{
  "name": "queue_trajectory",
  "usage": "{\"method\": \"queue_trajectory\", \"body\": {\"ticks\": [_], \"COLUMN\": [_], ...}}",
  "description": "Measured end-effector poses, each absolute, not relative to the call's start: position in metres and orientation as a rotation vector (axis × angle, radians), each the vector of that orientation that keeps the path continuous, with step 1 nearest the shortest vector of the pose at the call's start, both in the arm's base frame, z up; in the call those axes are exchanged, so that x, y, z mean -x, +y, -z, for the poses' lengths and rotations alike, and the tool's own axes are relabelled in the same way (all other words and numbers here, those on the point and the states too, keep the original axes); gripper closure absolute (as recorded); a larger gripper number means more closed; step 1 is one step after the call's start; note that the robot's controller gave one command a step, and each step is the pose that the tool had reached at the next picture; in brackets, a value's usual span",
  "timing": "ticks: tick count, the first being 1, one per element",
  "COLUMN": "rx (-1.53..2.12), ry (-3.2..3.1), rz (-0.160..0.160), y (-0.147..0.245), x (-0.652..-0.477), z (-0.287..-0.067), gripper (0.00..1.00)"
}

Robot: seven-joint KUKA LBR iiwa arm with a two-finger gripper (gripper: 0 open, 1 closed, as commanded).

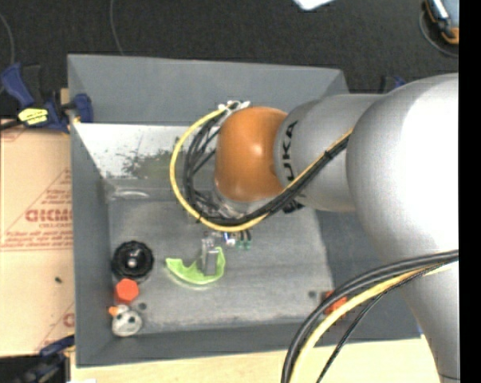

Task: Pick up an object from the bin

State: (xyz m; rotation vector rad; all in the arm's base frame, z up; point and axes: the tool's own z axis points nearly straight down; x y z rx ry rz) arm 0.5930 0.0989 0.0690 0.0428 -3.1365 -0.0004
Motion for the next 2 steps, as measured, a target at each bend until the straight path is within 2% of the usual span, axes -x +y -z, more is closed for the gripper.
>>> {"method": "queue_trajectory", "body": {"ticks": [1,2], "rx": [0.01,0.147], "ry": [-3.148,-3.135], "rz": [0.002,0.001], "y": [0.085,0.048], "x": [-0.585,-0.57], "z": [-0.071,-0.072], "gripper": [0.0,1.0]}}
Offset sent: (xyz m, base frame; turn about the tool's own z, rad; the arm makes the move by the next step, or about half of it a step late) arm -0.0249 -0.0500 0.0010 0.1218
